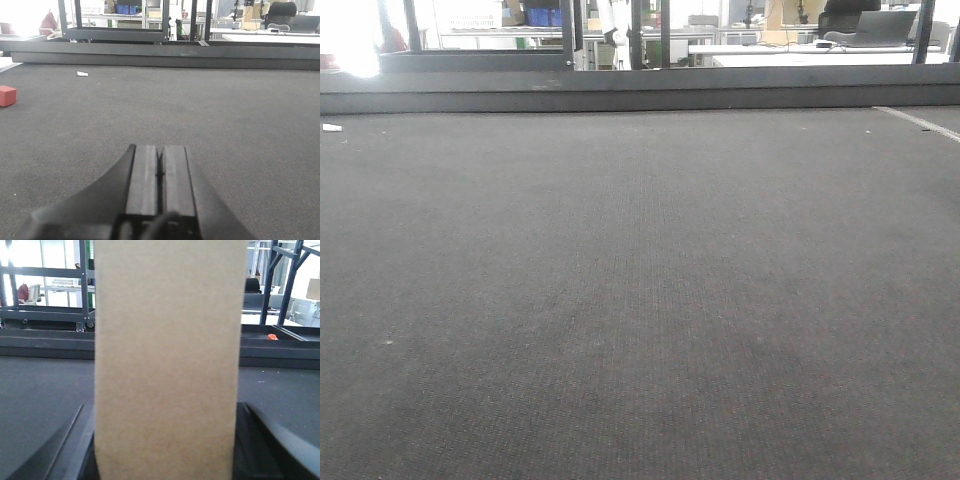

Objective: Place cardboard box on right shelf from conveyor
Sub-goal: 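Hold the box in the right gripper while the base turns away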

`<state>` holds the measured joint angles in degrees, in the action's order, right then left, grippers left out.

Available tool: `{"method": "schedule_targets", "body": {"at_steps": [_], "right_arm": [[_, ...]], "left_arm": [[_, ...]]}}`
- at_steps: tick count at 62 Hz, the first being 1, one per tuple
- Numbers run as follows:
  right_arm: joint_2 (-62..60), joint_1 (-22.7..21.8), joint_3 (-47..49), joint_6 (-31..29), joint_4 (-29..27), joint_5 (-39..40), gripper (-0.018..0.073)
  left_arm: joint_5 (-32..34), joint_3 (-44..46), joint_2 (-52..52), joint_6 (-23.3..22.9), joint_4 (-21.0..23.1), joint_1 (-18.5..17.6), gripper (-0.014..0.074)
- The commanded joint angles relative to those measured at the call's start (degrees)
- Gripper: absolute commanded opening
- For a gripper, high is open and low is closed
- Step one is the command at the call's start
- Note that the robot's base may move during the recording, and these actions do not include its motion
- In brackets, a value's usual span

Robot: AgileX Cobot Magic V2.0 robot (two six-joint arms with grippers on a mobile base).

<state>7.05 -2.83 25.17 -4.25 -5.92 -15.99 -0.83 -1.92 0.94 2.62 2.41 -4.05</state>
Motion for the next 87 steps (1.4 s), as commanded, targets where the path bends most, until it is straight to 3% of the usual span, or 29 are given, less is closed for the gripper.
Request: {"method": "schedule_targets", "body": {"at_steps": [1,87], "right_arm": [[0.6,-0.4,1.5,-0.4,-0.2,6.4,0.011],[0.6,-0.4,1.5,-0.4,-0.2,6.4,0.011]], "left_arm": [[5.0,-0.3,0.3,0.0,0.3,0.0,-0.0116],[5.0,-0.3,0.3,0.0,0.3,0.0,-0.0116]]}}
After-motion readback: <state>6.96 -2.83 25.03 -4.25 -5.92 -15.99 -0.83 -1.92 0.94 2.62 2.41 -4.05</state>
